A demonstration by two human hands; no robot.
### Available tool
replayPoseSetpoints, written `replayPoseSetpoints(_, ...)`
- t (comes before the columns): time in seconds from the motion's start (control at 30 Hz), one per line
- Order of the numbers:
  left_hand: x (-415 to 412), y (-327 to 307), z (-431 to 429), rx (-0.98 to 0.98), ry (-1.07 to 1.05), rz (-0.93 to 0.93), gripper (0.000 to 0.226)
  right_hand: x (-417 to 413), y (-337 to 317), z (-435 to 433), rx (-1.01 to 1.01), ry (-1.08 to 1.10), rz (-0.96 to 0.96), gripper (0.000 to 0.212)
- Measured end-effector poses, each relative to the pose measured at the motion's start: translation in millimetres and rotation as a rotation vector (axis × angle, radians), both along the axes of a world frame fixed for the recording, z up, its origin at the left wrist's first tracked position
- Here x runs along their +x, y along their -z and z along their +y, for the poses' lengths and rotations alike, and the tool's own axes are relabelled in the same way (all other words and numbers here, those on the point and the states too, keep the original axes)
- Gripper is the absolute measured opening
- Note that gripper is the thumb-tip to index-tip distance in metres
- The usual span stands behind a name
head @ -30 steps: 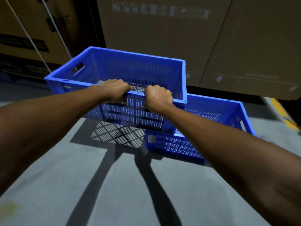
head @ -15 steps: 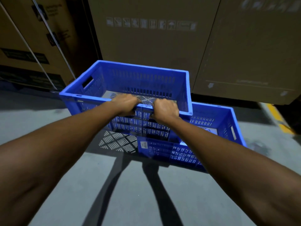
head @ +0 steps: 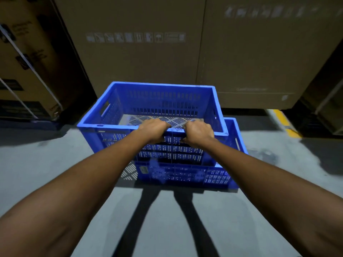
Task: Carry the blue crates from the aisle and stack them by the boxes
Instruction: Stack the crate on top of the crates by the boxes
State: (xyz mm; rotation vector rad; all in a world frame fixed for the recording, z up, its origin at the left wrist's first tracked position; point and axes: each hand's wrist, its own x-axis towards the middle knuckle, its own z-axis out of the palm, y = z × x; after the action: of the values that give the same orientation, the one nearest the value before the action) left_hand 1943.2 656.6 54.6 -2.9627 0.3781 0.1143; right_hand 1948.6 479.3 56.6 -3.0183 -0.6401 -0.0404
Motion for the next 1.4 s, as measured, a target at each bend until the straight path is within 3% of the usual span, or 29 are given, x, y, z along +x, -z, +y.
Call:
replayPoseSetpoints(0.53, 25.2, 2.8, -125.7, 0.007, 0.139, -0.009, 0.018, 18.6, 3.8, -125.3, -0.005, 0.12, 0.034, 0.028)
replayPoseSetpoints(0.73, 28.9, 7.6, -140.3, -0.007, 0.12, -0.01, 0.017, 26.7, 5.3, -140.5, -0.019, 0.096, 0.034, 0.027)
replayPoseSetpoints(0.87, 24.8, 3.5, -139.7, -0.037, 0.153, 0.005, 0.029, 29.4, 7.6, -141.7, -0.032, 0.074, 0.031, 0.026)
replayPoseSetpoints(0.93, 22.1, 0.9, -136.3, -0.095, 0.202, 0.069, 0.047, 29.8, 8.0, -141.7, -0.061, 0.062, 0.038, 0.037)
replayPoseSetpoints(1.0, 19.7, -1.9, -127.3, -0.199, 0.223, 0.174, 0.055, 28.9, 6.4, -141.9, -0.078, 0.056, 0.078, 0.062)
replayPoseSetpoints(1.1, 17.2, -1.3, -102.3, -0.295, 0.111, 0.228, 0.065, 22.9, -0.3, -141.6, -0.007, 0.072, 0.182, 0.095)
replayPoseSetpoints(1.23, 19.6, 4.0, -87.1, -0.29, -0.056, 0.135, 0.083, 25.2, -10.0, -122.8, 0.031, 0.174, 0.319, 0.104)
replayPoseSetpoints(1.3, 22.0, 7.8, -92.4, -0.331, -0.13, 0.062, 0.08, 28.3, -8.3, -101.5, 0.035, 0.182, 0.333, 0.104)
replayPoseSetpoints(1.4, 15.9, 19.3, -102.0, -0.364, -0.256, -0.243, 0.07, 32.5, 8.9, -77.7, 0.07, 0.146, 0.205, 0.098)
